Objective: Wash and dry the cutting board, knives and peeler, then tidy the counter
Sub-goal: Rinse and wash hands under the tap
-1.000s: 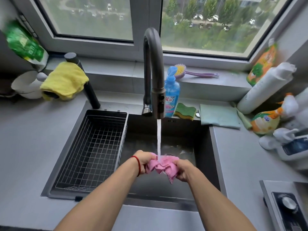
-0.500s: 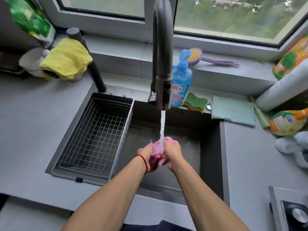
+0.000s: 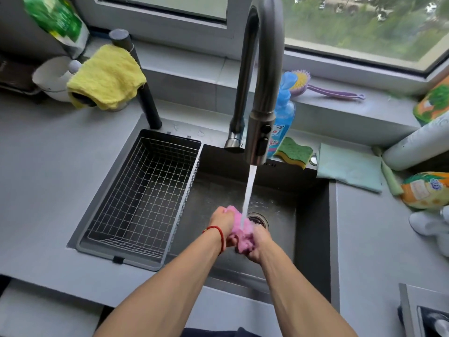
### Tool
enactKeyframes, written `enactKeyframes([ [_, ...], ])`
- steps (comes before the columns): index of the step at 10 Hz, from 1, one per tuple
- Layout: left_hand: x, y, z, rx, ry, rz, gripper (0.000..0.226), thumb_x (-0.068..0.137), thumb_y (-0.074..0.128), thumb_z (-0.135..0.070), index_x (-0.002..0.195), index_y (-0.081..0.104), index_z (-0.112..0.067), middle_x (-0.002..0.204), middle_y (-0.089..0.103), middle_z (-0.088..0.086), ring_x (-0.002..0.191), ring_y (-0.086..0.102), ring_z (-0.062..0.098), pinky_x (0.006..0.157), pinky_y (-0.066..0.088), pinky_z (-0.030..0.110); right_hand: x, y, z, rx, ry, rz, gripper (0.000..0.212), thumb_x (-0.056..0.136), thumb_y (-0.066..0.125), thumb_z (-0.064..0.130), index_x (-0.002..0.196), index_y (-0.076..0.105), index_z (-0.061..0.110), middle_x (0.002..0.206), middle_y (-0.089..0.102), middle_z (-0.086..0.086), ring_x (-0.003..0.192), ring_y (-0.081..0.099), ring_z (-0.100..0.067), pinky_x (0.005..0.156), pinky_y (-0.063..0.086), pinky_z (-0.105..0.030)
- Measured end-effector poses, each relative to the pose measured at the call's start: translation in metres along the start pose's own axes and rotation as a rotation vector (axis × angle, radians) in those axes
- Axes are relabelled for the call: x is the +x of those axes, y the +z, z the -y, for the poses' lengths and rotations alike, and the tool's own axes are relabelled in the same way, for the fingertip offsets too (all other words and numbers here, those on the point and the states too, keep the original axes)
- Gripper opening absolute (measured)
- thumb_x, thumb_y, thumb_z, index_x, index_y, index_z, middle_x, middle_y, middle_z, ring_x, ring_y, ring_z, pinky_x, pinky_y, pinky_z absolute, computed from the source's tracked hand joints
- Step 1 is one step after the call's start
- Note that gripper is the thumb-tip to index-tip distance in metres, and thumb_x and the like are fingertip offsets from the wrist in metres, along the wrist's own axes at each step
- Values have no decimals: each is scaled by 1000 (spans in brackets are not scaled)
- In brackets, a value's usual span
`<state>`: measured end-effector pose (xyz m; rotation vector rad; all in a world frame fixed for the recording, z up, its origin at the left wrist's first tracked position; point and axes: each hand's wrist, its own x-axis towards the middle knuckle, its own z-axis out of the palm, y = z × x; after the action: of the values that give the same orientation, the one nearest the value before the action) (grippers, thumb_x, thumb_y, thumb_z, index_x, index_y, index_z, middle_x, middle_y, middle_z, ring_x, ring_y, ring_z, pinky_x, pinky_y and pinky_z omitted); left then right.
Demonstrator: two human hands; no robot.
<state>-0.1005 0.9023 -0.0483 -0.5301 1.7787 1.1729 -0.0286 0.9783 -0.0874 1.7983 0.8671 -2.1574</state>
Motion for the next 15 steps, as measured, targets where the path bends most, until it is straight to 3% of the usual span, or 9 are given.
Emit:
enactKeyframes([
  [3,2,21,3,-110,-55,-26,46,109,35,-27,141,53,1,144,54,24,135,51,40,113,42,46,-6,31,3,-64,-261,-243,36,94,65,33,109,69,0,99,70,-15,86,65,-30,90,58,-51],
  [4,-4,23,-3,-147,-153,8,42,108,42,-23,140,55,2,125,63,22,132,54,38,111,46,45,0,20,14,-87,-220,-184,40,100,54,25,128,58,-2,93,61,-10,75,59,-24,66,53,-39],
  [5,-3,33,6,-320,-221,97,31,103,56,-21,118,69,2,101,71,17,82,71,29,71,60,31,7,11,18,-135,-130,-153,31,99,52,17,120,64,-3,74,69,-6,61,65,-20,56,55,-38],
  [6,-14,23,9,-281,-247,202,32,106,51,-25,110,69,1,70,64,13,35,51,15,33,37,16,11,7,25,-381,-138,-238,25,96,57,23,99,72,4,77,76,-12,63,70,-24,64,60,-34],
  [7,-9,10,6,-194,-232,185,41,105,49,-43,97,67,-7,57,56,6,31,34,9,32,24,14,0,8,61,-1006,-374,-315,29,90,60,48,85,68,21,85,69,-5,74,68,-25,71,58,-32],
  [8,-14,-4,2,-184,-220,167,48,101,50,-55,99,66,-10,57,64,6,36,43,11,30,29,18,-24,29,111,-907,-630,-77,25,93,59,37,104,73,20,101,73,-5,104,68,-30,96,54,-43],
  [11,-29,-22,5,-201,-147,239,51,98,54,-56,111,63,-8,78,60,11,50,47,17,30,34,17,-68,77,191,221,-169,508,33,97,46,12,128,56,5,124,65,-24,122,63,-40,84,61,-51],
  [14,-56,-22,-33,137,28,375,30,98,63,-43,112,61,-16,98,66,16,83,67,34,54,55,32,-32,-36,53,-1128,-680,604,113,71,66,-4,160,12,40,151,38,13,125,56,0,96,52,-21],
  [15,-59,-27,-47,234,154,348,17,99,60,-25,98,67,-10,91,68,16,75,69,28,72,60,46,-30,-34,24,-909,-824,547,105,67,77,0,153,27,34,134,57,6,112,66,-8,84,61,-33],
])
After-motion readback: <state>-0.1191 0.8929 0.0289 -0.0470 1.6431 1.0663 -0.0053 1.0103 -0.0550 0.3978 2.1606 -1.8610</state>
